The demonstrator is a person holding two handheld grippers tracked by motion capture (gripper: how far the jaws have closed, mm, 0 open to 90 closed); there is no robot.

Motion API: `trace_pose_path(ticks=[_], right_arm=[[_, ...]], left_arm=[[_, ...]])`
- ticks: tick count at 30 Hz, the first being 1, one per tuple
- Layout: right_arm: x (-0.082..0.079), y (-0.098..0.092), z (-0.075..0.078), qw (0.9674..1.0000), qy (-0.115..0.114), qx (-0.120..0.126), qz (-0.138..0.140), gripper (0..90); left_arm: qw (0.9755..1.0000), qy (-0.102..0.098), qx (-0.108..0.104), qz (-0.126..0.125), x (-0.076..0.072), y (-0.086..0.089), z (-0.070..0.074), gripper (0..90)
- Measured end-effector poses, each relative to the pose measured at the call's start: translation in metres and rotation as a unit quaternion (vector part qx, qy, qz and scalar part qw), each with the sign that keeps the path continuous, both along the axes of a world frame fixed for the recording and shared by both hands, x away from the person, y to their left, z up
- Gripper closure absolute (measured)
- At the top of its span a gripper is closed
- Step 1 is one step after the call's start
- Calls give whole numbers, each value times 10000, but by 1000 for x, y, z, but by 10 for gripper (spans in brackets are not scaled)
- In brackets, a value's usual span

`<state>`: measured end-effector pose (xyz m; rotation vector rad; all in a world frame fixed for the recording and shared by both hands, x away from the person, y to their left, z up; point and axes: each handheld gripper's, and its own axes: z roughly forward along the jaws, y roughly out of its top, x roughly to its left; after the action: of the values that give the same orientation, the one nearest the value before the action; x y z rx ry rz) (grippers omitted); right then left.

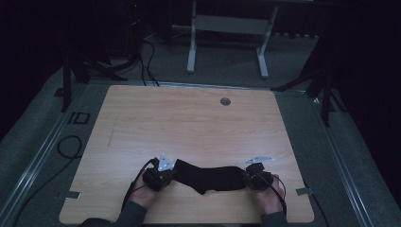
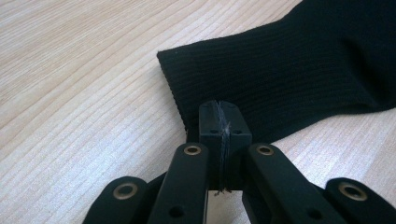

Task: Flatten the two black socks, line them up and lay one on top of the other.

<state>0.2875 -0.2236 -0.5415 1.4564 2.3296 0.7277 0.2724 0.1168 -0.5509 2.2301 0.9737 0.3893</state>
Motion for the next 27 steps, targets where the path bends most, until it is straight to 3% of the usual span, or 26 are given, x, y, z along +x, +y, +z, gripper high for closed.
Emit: trace_pose_path(ticks=[11, 27], right_arm=[[13, 0, -2, 10000, -19, 50, -20, 819], [29, 4, -3, 9997, -53, 217, -35, 815]], left_arm=[[10000, -29, -5, 6, 2, 0, 0, 899], [9996, -128, 78, 228, 13, 3, 0, 897]])
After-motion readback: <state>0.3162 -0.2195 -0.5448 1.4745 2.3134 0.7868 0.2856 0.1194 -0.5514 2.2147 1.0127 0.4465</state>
